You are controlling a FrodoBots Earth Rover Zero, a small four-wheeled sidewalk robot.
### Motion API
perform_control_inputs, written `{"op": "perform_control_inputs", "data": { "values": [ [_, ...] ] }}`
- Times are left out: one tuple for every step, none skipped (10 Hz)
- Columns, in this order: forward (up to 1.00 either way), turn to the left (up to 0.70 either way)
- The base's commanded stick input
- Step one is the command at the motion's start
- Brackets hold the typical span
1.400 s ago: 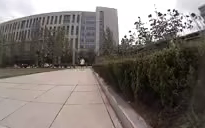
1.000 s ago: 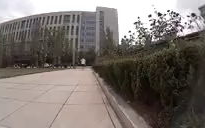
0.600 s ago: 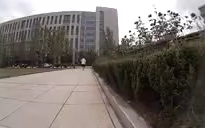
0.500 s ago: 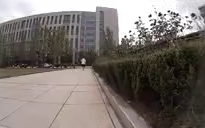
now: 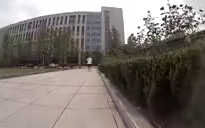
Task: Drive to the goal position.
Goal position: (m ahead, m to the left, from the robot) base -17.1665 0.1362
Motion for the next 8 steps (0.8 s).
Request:
{"op": "perform_control_inputs", "data": {
  "values": [
    [0.45, 0.27],
    [0.45, 0.27],
    [0.45, 0.27],
    [0.45, 0.27],
    [0.45, 0.27],
    [0.45, 0.27],
    [0.45, 0.27],
    [0.45, 0.27]
  ]
}}
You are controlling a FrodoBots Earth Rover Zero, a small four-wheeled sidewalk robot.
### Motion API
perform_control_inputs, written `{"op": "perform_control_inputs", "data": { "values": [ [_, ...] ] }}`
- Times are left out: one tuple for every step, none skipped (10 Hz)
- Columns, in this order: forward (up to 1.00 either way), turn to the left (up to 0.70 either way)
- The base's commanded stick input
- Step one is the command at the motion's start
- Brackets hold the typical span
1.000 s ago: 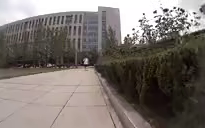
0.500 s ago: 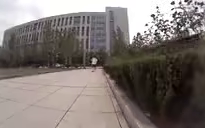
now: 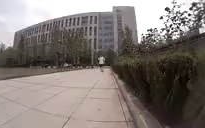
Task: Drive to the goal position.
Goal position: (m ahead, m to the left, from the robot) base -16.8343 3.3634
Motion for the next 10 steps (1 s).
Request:
{"op": "perform_control_inputs", "data": {
  "values": [
    [0.45, 0.27],
    [0.45, 0.27],
    [0.45, 0.27],
    [0.45, 0.27],
    [0.45, 0.27],
    [0.45, 0.27],
    [0.45, 0.27],
    [0.45, 0.27],
    [0.45, 0.27],
    [0.45, 0.27]
  ]
}}
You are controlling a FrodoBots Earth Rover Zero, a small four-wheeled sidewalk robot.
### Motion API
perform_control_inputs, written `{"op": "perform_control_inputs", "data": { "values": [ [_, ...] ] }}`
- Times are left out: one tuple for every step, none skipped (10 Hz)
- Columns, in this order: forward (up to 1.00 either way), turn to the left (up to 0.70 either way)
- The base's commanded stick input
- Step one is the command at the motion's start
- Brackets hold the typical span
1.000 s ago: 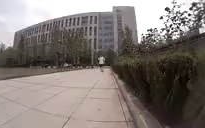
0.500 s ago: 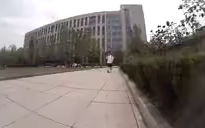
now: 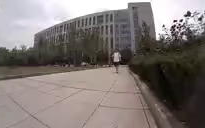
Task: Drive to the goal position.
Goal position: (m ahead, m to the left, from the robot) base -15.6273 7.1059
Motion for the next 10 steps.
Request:
{"op": "perform_control_inputs", "data": {
  "values": [
    [0.45, 0.27],
    [0.45, 0.27],
    [0.45, 0.27],
    [0.45, 0.27],
    [0.45, 0.27],
    [0.45, 0.27],
    [0.45, 0.27],
    [0.45, 0.27],
    [0.45, 0.27],
    [0.45, 0.27]
  ]
}}
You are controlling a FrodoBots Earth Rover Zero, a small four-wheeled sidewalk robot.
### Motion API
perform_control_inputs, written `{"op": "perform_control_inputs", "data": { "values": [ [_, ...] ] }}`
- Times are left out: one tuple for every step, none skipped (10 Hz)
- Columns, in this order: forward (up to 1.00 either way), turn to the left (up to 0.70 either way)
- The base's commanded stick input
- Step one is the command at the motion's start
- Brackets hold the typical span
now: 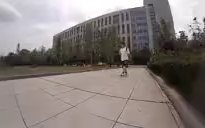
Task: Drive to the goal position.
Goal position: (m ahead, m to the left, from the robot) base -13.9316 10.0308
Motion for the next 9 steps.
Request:
{"op": "perform_control_inputs", "data": {
  "values": [
    [0.45, 0.27],
    [0.45, 0.27],
    [0.45, 0.27],
    [0.45, 0.27],
    [0.45, 0.27],
    [0.23, 0.36],
    [0.00, 0.45],
    [0.00, 0.45],
    [0.00, 0.45]
  ]
}}
